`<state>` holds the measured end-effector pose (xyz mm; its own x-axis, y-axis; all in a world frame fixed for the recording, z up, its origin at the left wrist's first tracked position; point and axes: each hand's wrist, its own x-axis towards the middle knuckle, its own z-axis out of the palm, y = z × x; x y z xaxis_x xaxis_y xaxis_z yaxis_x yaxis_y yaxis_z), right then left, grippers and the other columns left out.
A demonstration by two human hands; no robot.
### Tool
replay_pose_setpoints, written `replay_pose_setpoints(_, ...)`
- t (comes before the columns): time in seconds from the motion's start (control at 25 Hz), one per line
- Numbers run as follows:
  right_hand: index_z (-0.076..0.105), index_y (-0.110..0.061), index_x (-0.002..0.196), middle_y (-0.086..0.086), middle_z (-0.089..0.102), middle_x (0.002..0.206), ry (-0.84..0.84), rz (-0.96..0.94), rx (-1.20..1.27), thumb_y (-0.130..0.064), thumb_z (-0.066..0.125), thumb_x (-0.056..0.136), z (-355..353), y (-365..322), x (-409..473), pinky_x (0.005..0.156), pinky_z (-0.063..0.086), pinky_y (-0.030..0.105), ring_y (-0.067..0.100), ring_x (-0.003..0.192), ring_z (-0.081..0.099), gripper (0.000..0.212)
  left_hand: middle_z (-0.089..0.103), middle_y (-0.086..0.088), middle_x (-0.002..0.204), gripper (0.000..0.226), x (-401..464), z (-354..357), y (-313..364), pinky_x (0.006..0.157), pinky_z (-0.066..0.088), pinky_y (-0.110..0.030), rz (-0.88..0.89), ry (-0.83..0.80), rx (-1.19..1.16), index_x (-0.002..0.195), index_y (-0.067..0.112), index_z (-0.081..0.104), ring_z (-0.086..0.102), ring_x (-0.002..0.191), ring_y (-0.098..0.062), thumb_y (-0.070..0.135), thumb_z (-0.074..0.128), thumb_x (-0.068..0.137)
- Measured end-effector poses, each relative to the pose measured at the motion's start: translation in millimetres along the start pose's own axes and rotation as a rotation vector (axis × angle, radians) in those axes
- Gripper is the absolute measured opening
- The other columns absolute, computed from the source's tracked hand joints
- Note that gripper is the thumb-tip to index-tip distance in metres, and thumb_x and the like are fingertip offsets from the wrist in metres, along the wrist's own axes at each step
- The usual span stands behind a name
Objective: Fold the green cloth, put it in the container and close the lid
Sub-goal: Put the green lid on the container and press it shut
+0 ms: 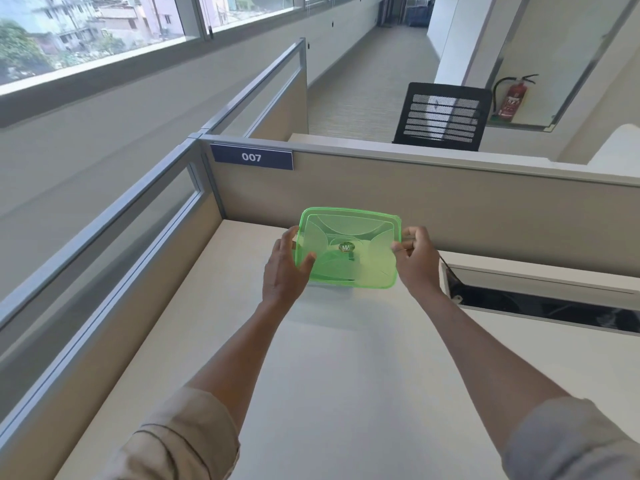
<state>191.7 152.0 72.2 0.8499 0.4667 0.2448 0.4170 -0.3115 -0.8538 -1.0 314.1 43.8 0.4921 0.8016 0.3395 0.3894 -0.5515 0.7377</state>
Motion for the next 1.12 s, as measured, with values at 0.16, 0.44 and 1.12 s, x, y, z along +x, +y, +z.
replay_pose_setpoints(0.16, 0.057, -0.019, 0.116, -0.001, 0.064, 0.087, -0.112, 0.036, -0.032, -0.019, 0.064, 0.086, 33.7, -4.6, -2.1, 0.065, 0.044, 0.024, 0.017, 0.073, 0.059, 0.030, 0.060, -0.004, 0.124, 0.054, 13.2, -13.1, -22.7, 0.081, 0.051, -0.039, -0.079, -0.062, 0.180, 0.139, 0.029, 0.041, 0.061, 0.104, -0.027, 0.042, 0.060, 0.090)
replay_pose_setpoints(0.44, 0.051, -0.009, 0.131, 0.017, 0.064, 0.117, -0.182, 0.118, -0.220, -0.019, 0.061, 0.090, 82.6, 0.5, 11.1, 0.091, 0.045, 0.038, 0.033, 0.110, 0.058, 0.042, 0.067, -0.008, 0.117, 0.045, 38.9, -12.8, -46.9, 0.076, 0.046, -0.039, -0.169, -0.145, 0.401, 0.136, 0.028, 0.047, 0.063, 0.101, -0.035, 0.042, 0.051, 0.093)
replay_pose_setpoints(1.12, 0.041, -0.012, 0.133, 0.017, 0.049, 0.120, -0.258, 0.070, -0.483, -0.024, 0.048, 0.098, 120.4, 25.2, 16.2, 0.082, 0.045, 0.044, 0.043, 0.105, 0.056, 0.038, 0.058, -0.014, 0.111, 0.035, 42.2, 19.0, -60.1, 0.064, 0.038, -0.038, -0.209, -0.123, 0.461, 0.134, 0.021, 0.045, 0.062, 0.083, -0.040, 0.029, 0.041, 0.100)
